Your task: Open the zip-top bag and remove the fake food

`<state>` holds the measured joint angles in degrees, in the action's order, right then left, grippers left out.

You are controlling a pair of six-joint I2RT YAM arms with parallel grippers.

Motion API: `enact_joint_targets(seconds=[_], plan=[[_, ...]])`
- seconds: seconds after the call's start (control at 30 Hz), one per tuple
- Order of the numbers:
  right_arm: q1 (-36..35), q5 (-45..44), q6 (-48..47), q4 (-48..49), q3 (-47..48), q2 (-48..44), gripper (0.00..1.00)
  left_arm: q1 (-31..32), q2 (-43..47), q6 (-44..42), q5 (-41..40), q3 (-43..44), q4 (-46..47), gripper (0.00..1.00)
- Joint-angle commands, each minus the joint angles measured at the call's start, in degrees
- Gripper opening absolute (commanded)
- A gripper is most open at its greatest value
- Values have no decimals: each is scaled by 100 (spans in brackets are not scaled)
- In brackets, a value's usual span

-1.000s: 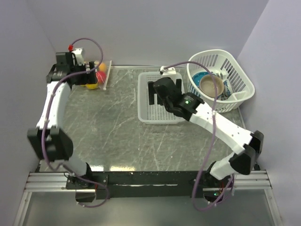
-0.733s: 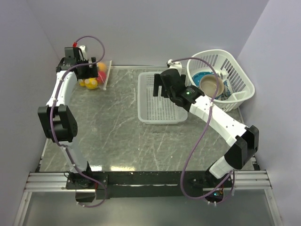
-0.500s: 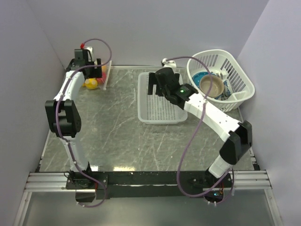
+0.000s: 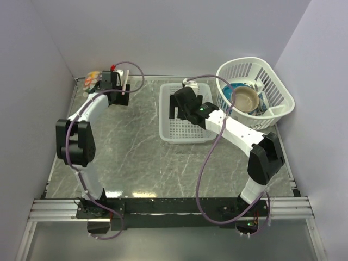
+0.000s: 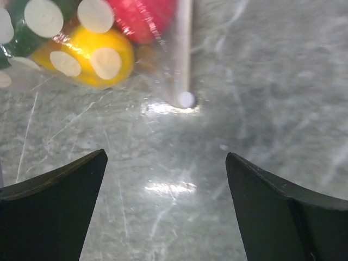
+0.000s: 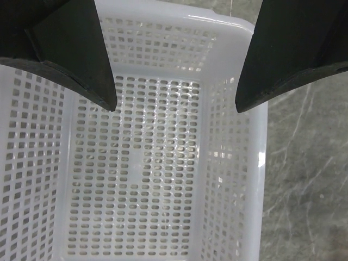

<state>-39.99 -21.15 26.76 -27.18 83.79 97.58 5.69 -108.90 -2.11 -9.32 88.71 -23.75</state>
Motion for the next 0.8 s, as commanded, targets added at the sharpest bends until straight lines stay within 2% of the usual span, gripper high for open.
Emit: enact_joint_targets(seconds=[0.0,0.07,0.2,0.3,0.33,0.4,0.53,0.7,0.77], plan=[[0,119,180,318,-143,-345,98,274,546,-113,1,-266,835,99],[0,163,206,406,-240,-450,98,353,406,-386,699,-424,898,99],[-9,59,224,459,-442,-565,98,529,142,-991,1299,-872,1880,99],[0,-3,233,371,-364,-538,98,608,-60,-976,1862,-899,2250,99],[8,-4,241,319,-355,-512,98,652,-139,-897,1899,-864,2608,99],[0,-30,259,292,-328,-503,98,679,-594,-600,1908,-602,2700,99],[0,-179,294,266,-337,-573,99,644,-1624,-264,1251,767,2384,99],[0,-232,286,371,-547,-775,100,600,-1687,-790,985,324,3217,99],[0,-223,294,406,-600,-846,100,573,-1722,-957,950,235,3271,99]])
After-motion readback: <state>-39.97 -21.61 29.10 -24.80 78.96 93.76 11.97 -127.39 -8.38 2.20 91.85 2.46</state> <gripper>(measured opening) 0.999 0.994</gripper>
